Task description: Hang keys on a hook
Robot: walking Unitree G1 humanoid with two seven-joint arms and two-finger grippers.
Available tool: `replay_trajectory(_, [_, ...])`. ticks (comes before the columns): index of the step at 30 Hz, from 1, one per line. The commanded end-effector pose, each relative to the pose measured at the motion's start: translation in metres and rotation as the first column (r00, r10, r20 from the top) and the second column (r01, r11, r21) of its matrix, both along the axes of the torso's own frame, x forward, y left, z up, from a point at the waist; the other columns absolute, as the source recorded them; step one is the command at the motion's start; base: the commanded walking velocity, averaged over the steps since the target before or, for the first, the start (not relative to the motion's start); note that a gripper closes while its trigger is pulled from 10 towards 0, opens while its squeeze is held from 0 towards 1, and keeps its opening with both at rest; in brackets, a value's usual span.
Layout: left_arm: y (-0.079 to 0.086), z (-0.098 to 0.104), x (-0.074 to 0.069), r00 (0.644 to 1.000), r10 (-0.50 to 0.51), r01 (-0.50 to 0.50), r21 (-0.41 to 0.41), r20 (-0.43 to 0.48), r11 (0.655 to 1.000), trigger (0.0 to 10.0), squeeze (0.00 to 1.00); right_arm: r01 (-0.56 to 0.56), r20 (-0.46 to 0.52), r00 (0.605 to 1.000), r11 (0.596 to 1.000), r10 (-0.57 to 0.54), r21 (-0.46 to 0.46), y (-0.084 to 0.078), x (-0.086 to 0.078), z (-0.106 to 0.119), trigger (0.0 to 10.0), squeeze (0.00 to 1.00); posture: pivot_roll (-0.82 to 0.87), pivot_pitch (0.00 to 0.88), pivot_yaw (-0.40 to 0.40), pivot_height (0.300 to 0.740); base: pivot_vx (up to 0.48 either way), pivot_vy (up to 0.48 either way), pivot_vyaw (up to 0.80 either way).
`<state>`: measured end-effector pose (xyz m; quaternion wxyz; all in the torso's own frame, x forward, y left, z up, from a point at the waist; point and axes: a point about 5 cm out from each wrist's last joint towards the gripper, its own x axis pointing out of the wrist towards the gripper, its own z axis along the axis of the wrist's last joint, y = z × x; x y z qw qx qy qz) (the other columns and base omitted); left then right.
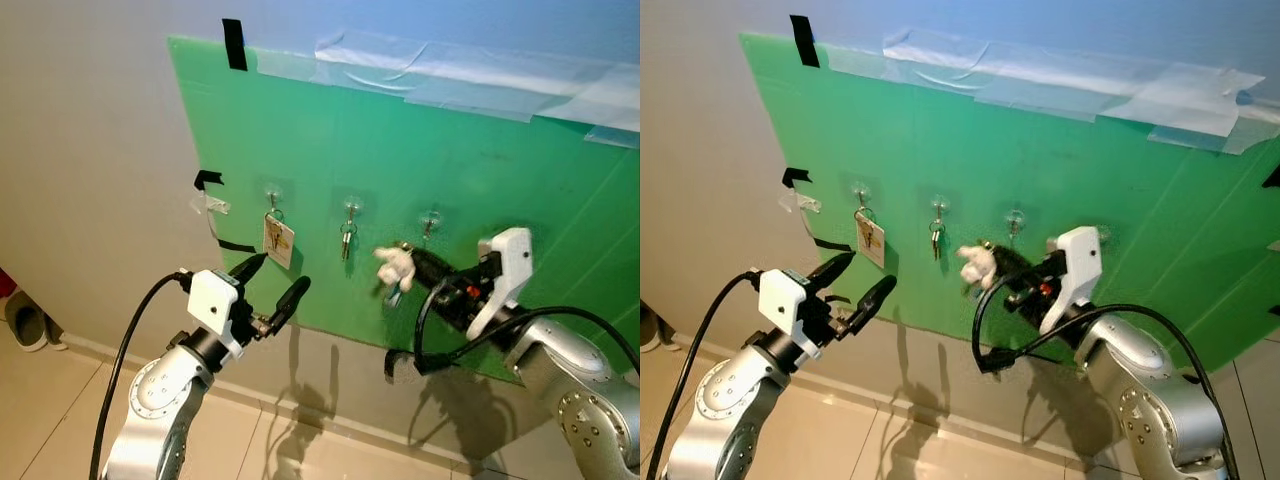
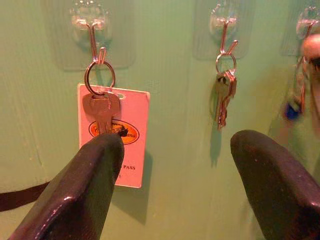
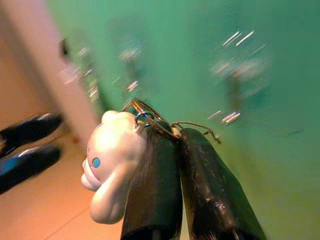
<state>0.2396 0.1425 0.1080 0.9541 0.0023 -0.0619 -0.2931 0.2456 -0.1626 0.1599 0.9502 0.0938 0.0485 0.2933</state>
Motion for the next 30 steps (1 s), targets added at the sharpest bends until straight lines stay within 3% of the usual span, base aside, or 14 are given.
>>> replay_trajectory(1, [0.001,-0.003,-0.001,1.0,0.005,-0.005,0.015,-0.002,1.0,10.0,0.0,0.052,0.045,0.998,0.999,-0.052,-0.006,-0.007,0.003,0.006,0.0,0.0,-0.02,0.0,-0.002,0.74,0.0,0.0,0.0])
replay_trajectory(8, [-0.009,0.001,0.004,1.0,-0.031,0.031,0.005,-0.003,0.999,10.0,0.0,0.071,0.024,0.997,0.997,-0.072,0.027,-0.008,0.002,0.001,0.0,0.0,-0.04,0.0,0.009,0.74,0.0,0.0,0.0])
replay_trajectory(18, [-0.016,0.006,0.007,0.999,-0.049,0.049,0.001,0.001,0.999,10.0,0.0,0.092,-0.118,0.991,0.968,-0.066,0.233,-0.006,-0.01,-0.012,0.0,0.0,-0.05,0.0,0.016,0.74,0.0,0.0,0.0])
replay_trajectory(30, [-0.017,0.006,0.008,0.999,-0.051,0.051,0.01,-0.008,0.999,10.0,0.0,0.094,-0.205,0.979,0.923,-0.017,0.374,-0.003,-0.011,-0.015,0.0,0.0,-0.05,0.0,0.019,0.74,0.0,0.0,0.0])
